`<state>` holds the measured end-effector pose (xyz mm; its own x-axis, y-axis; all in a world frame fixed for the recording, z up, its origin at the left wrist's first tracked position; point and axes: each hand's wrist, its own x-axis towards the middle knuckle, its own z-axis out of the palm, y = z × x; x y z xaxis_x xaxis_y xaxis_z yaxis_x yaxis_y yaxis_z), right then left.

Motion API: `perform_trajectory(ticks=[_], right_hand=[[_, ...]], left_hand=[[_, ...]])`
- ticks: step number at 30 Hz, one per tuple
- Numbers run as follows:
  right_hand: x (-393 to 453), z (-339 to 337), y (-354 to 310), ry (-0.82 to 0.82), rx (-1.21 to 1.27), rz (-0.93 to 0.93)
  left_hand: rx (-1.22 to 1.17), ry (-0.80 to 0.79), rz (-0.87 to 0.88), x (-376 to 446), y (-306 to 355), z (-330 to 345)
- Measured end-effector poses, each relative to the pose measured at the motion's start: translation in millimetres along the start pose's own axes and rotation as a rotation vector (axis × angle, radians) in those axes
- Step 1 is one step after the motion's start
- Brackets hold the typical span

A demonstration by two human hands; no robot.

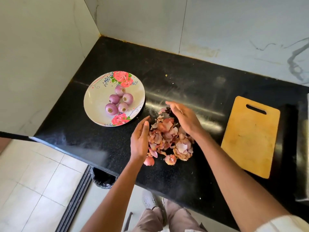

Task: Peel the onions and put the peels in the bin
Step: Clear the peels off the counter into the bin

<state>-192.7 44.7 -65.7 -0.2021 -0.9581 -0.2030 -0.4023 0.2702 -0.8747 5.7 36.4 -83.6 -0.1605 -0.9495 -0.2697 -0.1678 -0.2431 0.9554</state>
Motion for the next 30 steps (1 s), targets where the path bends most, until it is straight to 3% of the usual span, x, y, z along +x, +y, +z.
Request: perform_trajectory(ticks=[4, 7, 9, 12, 16, 22, 26, 30], right_hand=[[17.1, 17.2, -5.3, -0.252, -0.243, -0.051], [-7.0, 20.8, -2.0, -0.367, -0.237, -0.005], [-24.2, 10.0, 1.4, -0.271, -0.135, 0.010], [-49.0, 3.1, 10.6, 0.025, 0.000, 0.057], [-71.5, 41.7, 19.7, 0.124, -0.183, -0.038], [-74.0, 101.3, 13.0, 0.279, -0.129, -0.073], [-70.9, 115.8, -3.3, 0.435, 0.046, -0.039], [-64.8, 119.9, -16.8, 0.474, 0.422, 0.068]], left_hand=[[-0.008, 0.029, -0.006, -14.3, -8.4, -19.6], [-0.006, 0.032, 0.006, -27.3, -12.7, -27.8], [0.011, 0.031, 0.024, -35.9, -16.3, -30.0], [0.035, 0.023, 0.063, -44.9, -21.2, -28.7], [0.164, -0.005, 0.138, -44.4, -23.3, -14.1], [0.165, -0.069, 0.187, -28.5, -20.4, 11.5], [-0.066, -0.076, 0.049, -25.0, -16.8, 23.1], [-0.699, -0.095, -0.312, -16.4, -3.7, 24.8]])
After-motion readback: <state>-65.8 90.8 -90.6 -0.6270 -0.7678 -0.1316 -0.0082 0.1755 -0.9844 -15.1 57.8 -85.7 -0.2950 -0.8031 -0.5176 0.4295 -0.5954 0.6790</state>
